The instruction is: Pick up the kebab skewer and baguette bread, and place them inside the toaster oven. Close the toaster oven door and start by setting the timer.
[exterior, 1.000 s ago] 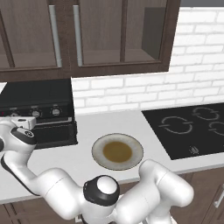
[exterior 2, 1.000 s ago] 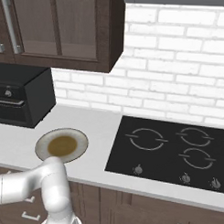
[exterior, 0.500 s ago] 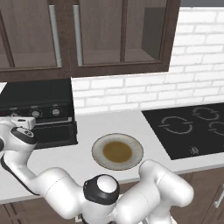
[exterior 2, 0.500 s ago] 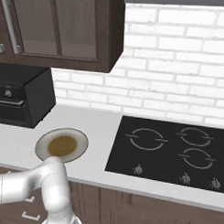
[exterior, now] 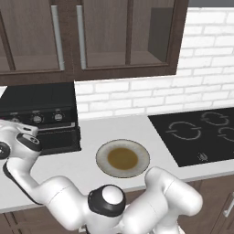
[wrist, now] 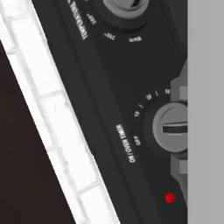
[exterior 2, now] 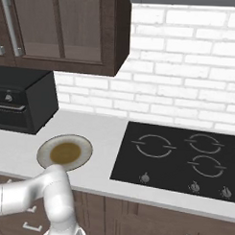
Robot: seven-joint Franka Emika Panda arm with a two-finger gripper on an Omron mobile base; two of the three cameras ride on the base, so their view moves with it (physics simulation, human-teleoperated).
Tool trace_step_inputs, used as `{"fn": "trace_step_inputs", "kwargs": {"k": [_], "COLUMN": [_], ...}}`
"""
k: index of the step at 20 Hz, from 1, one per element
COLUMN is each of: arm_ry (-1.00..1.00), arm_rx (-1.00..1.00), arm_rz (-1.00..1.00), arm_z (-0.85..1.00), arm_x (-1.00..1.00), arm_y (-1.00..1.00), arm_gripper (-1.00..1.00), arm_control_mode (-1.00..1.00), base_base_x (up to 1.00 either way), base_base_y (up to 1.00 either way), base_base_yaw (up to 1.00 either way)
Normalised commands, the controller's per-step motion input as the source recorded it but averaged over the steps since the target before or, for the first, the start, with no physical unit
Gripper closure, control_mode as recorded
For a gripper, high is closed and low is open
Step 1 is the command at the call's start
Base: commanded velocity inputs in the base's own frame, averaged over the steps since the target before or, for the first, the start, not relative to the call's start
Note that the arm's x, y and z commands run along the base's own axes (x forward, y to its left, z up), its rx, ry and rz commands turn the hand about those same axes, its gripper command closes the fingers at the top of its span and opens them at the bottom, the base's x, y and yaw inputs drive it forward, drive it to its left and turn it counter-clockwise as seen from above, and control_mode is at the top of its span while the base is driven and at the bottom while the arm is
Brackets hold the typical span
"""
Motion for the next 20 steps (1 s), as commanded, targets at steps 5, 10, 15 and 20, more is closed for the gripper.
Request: {"fn": "trace_step_inputs", "kwargs": {"k": [5,10,15,20], "arm_ry": [-0.01,-0.03,-0.02,0.0], "arm_rx": [0.31,0.31,0.29,0.25], "arm_rz": [0.0,0.0,0.0,-0.02], "arm_z": [0.0,0.0,0.0,0.0], "arm_x": [0.0,0.0,0.0,0.0], "arm_y": [-0.11,-0.1,-0.05,0.0], "arm_gripper": [1.0,1.0,1.0,1.0], "arm_control_mode": [-1.0,-1.0,-1.0,-1.0], "base_base_x": [0.0,0.0,0.0,0.0], "base_base_y": [0.0,0.0,0.0,0.0], "base_base_yaw": [0.0,0.0,0.0,0.0]}}
